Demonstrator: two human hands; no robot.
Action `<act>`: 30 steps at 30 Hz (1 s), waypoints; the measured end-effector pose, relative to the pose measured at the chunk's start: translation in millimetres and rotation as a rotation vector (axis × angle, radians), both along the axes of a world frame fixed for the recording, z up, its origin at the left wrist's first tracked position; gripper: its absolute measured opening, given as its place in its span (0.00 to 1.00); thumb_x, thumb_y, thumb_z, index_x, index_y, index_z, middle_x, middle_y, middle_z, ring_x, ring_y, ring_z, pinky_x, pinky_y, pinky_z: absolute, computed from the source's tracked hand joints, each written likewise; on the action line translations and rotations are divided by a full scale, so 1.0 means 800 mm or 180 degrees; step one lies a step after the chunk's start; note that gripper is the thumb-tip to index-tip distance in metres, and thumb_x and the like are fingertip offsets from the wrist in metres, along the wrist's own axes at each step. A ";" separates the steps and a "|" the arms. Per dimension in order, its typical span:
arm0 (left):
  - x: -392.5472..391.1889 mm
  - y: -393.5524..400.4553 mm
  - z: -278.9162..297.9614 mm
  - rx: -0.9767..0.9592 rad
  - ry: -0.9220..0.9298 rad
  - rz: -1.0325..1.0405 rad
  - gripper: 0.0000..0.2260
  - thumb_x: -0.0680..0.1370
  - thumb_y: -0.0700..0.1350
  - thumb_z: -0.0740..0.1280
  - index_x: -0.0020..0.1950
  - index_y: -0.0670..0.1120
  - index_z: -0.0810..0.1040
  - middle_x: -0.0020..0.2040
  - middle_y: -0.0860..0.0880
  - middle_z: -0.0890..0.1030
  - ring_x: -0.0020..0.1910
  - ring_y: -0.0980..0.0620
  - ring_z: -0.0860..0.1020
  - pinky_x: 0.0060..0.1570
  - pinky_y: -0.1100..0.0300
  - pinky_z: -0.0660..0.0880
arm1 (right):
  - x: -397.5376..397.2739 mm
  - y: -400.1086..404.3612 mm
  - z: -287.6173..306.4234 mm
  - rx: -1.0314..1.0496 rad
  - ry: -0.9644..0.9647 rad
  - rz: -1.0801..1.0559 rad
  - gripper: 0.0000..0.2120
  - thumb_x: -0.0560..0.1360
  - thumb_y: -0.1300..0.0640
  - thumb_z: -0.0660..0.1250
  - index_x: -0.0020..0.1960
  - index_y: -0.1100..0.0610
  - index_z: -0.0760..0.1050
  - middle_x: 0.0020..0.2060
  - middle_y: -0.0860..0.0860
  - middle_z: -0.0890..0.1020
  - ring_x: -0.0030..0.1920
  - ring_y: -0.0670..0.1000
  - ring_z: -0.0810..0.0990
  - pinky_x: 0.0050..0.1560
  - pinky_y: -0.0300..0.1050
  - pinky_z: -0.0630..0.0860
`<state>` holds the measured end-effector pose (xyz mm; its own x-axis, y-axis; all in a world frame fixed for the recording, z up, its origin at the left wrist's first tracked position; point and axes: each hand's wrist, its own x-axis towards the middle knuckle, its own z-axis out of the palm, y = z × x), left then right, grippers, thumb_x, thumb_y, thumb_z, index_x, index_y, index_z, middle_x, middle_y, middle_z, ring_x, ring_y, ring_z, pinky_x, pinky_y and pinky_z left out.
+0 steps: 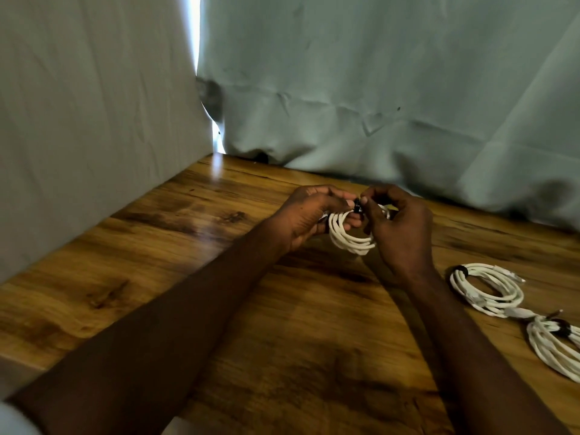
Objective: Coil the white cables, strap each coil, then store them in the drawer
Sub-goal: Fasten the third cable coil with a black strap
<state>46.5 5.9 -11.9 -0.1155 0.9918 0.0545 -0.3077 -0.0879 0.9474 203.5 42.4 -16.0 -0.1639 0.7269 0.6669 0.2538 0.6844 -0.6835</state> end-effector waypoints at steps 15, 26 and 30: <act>-0.007 0.005 0.003 -0.0086 -0.0204 0.0119 0.13 0.77 0.30 0.68 0.62 0.32 0.79 0.56 0.33 0.83 0.45 0.40 0.85 0.42 0.55 0.85 | -0.005 0.002 -0.002 -0.0447 0.0376 0.0571 0.12 0.74 0.74 0.69 0.53 0.62 0.84 0.45 0.52 0.87 0.42 0.42 0.86 0.43 0.33 0.78; -0.007 0.003 0.007 -0.0111 -0.0165 0.0137 0.09 0.77 0.31 0.69 0.57 0.36 0.82 0.53 0.36 0.85 0.43 0.45 0.86 0.39 0.57 0.84 | -0.009 -0.005 -0.003 -0.0154 0.0372 0.0165 0.11 0.73 0.69 0.73 0.49 0.54 0.82 0.41 0.46 0.85 0.39 0.41 0.83 0.40 0.35 0.76; -0.008 0.005 0.006 -0.0036 -0.0151 0.0196 0.09 0.77 0.31 0.70 0.57 0.36 0.82 0.51 0.37 0.86 0.42 0.46 0.86 0.40 0.56 0.84 | -0.012 -0.008 -0.008 0.0128 0.0049 -0.0183 0.08 0.75 0.63 0.72 0.51 0.53 0.84 0.43 0.46 0.86 0.43 0.45 0.84 0.44 0.44 0.81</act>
<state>39.9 9.6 -7.1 -0.1784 0.9833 0.0364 -0.3465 -0.0974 0.9330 194.1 35.9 -22.6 -0.1121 0.7075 0.6978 0.2833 0.6958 -0.6600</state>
